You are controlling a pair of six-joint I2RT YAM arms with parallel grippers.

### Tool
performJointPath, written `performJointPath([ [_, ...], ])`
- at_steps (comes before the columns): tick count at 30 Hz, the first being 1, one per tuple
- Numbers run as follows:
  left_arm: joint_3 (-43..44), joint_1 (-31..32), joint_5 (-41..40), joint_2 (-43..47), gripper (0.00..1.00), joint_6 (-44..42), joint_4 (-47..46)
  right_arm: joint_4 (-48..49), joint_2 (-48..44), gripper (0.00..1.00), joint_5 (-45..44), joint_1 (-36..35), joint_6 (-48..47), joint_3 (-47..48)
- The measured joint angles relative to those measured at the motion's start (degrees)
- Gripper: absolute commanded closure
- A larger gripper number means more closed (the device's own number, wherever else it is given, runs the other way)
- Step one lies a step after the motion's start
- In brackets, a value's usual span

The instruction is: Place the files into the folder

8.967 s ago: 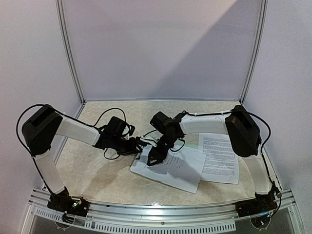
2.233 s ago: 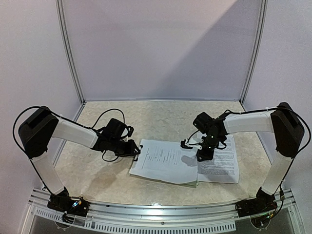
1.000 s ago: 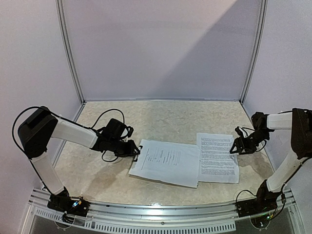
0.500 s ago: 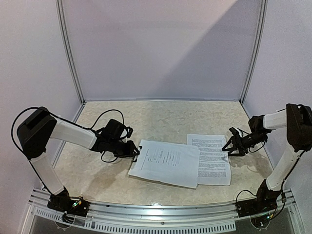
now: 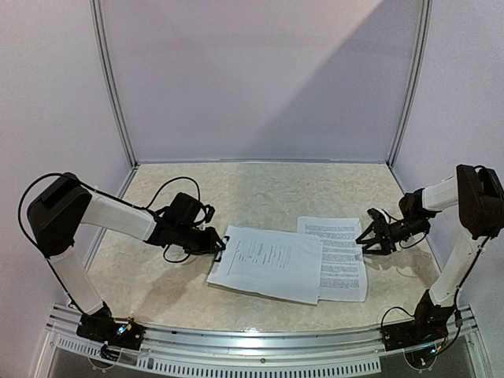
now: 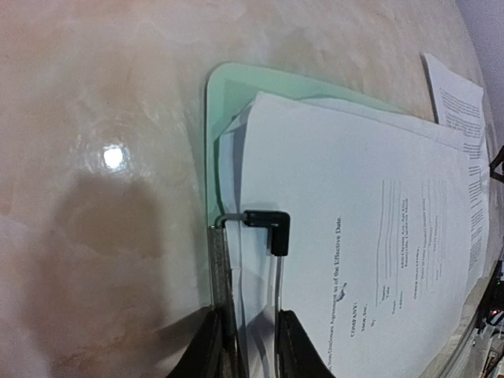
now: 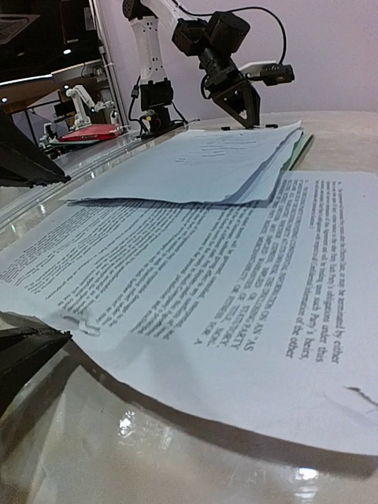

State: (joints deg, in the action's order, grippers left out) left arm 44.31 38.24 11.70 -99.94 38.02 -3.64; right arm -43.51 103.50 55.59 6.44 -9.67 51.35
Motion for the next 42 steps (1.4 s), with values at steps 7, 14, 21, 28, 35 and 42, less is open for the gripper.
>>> performJointPath([
  [7,-0.02,0.0,0.0,0.07,1.0,-0.02,0.04,0.13,1.25,0.45,-3.56,0.0,0.0,0.02],
  [14,-0.02,0.0,0.0,0.07,1.0,-0.04,0.09,-0.2,4.09,0.52,-2.89,0.02,0.28,1.36],
  [21,0.0,0.0,0.0,0.07,1.0,-0.04,0.11,-1.25,6.43,0.52,0.07,-0.02,0.24,2.69],
  [28,0.02,0.02,0.0,0.07,1.0,-0.04,0.17,-1.16,7.72,0.5,0.42,-0.04,-0.24,5.84],
  [35,0.2,0.02,0.02,0.07,1.0,-0.07,0.5,4.79,6.73,0.45,-6.91,0.04,3.76,9.77],
  [42,0.33,0.02,0.02,0.04,1.0,-0.26,0.76,11.87,11.3,0.43,-9.22,0.07,7.48,16.76],
])
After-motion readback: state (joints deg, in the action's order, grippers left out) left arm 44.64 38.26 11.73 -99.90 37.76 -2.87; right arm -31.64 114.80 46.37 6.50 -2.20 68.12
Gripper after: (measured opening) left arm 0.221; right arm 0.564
